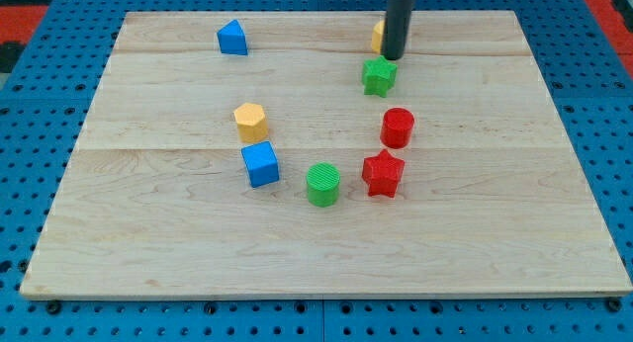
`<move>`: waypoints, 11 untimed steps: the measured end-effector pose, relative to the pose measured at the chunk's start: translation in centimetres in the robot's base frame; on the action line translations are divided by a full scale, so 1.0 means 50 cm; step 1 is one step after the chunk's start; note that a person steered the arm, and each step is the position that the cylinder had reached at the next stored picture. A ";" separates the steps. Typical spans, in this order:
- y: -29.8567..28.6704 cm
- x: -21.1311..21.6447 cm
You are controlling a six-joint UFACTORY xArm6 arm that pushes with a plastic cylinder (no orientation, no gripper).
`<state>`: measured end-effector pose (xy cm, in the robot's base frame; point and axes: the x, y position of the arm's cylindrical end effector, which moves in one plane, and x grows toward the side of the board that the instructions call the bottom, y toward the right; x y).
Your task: Move the yellow heart to the top right side of the yellow hexagon
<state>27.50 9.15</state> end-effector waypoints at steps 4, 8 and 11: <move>-0.151 -0.091; -0.274 -0.055; -0.369 0.033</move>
